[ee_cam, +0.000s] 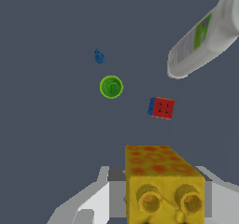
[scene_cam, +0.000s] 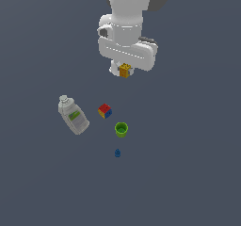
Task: Pick up a designated object from a clutter of objects.
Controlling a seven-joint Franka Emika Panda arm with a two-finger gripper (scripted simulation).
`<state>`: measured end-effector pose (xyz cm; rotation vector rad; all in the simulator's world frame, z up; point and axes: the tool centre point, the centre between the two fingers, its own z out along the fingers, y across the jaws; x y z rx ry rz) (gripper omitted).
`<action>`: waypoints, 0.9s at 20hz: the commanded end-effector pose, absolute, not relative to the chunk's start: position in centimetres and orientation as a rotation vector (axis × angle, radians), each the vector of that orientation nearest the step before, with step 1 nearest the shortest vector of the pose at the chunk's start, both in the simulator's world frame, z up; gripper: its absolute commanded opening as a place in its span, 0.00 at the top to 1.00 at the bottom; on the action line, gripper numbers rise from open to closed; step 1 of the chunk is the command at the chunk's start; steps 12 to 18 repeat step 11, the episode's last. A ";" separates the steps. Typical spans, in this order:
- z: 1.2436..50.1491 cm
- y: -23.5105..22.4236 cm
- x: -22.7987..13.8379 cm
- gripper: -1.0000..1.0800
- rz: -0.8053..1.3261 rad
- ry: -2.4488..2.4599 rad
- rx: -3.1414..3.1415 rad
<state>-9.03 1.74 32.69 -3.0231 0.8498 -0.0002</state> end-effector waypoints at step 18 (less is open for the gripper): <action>36.3 0.7 -11.0 1.00 0.000 0.850 -3.024</action>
